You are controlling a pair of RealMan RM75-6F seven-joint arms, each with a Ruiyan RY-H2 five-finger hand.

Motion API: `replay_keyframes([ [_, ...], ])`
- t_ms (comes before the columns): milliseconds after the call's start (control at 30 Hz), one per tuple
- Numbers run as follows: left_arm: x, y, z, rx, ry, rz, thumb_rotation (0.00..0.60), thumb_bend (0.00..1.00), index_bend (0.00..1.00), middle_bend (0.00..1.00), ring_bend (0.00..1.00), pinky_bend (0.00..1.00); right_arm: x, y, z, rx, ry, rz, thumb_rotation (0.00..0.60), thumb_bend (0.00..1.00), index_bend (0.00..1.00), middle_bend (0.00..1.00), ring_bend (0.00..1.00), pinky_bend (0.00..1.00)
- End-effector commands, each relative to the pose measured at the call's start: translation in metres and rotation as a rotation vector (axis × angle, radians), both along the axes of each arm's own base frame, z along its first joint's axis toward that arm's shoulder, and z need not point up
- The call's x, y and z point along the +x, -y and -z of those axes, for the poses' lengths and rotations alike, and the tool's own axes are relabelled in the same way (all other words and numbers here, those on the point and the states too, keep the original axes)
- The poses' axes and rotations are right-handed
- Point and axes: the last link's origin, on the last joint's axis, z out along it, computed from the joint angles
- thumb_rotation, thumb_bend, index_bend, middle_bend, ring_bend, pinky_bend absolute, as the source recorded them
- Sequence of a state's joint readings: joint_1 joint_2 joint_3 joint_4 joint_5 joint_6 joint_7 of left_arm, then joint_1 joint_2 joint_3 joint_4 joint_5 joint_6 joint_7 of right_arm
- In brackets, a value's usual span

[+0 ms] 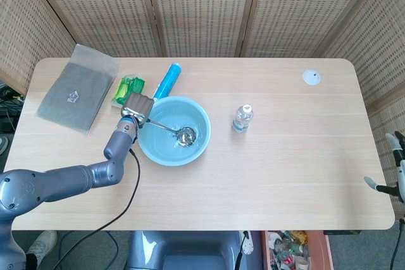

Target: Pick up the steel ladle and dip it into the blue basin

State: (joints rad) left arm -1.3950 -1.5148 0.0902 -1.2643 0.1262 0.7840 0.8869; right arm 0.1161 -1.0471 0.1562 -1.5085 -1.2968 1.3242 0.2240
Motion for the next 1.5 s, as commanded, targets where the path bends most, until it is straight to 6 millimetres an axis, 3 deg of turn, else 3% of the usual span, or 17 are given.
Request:
replay_keyframes([
  [33, 0.006, 0.004, 0.005, -0.001, -0.043, 0.032, 0.600, 0.52, 0.90, 0.98, 0.99, 1.00, -0.001, 0.000, -0.001, -0.001, 0.003, 0.002, 0.600, 0.00, 0.00, 0.00, 0.00, 0.00],
  [400, 0.017, 0.010, 0.007, 0.003, -0.027, 0.007, 0.600, 0.53, 0.90, 0.98, 0.99, 1.00, -0.001, 0.000, -0.001, 0.001, 0.008, 0.006, 0.600, 0.00, 0.00, 0.00, 0.00, 0.00],
  [733, 0.019, 0.012, -0.024, -0.031, 0.104, -0.130, 0.600, 0.54, 0.91, 0.98, 0.99, 1.00, -0.003, 0.001, 0.003, 0.013, -0.004, 0.016, 0.600, 0.00, 0.00, 0.00, 0.00, 0.00],
  [1500, 0.028, 0.011, -0.073, -0.042, 0.226, -0.182, 0.600, 0.54, 0.91, 0.98, 0.99, 1.00, -0.003, 0.003, 0.007, 0.018, -0.024, 0.030, 0.600, 0.00, 0.00, 0.00, 0.00, 0.00],
])
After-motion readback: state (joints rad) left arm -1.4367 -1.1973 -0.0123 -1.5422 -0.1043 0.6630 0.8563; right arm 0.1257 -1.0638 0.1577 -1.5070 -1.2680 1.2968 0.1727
